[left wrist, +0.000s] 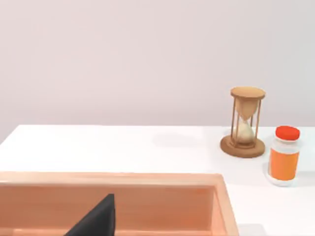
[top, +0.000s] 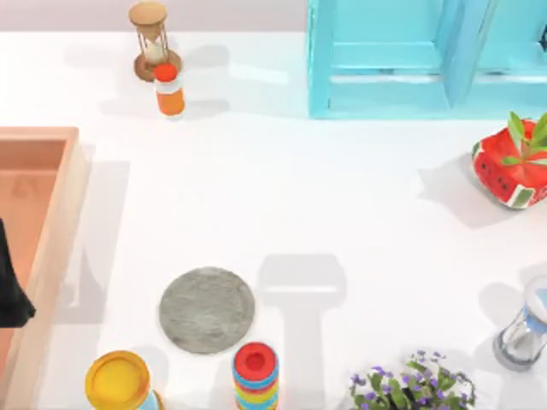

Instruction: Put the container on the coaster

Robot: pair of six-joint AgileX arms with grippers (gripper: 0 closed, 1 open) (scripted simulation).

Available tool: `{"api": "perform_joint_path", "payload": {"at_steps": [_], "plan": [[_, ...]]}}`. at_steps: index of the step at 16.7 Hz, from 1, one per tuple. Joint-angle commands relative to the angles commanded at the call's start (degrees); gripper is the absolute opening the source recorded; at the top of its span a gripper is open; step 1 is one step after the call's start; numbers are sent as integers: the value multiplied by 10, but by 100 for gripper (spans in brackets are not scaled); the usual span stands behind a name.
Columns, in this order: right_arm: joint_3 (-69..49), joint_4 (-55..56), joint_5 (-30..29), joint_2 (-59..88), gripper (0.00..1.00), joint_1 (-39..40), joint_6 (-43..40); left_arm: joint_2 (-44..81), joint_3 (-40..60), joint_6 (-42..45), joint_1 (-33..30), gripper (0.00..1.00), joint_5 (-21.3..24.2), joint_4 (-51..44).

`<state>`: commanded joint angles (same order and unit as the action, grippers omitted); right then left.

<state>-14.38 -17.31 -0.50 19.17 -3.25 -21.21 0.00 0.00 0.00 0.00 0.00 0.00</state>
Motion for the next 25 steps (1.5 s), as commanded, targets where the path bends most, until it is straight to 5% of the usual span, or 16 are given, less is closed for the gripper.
{"api": "perform_joint_path", "payload": {"at_steps": [14, 18, 25], "plan": [[-411, -481, 7, 555, 100, -62, -694, 0, 0, 0, 0, 100, 0, 0], [-472, -532, 5, 614, 100, -72, -781, 0, 0, 0, 0, 100, 0, 0], [-476, -534, 5, 618, 100, -71, -789, 0, 0, 0, 0, 100, 0, 0]]}}
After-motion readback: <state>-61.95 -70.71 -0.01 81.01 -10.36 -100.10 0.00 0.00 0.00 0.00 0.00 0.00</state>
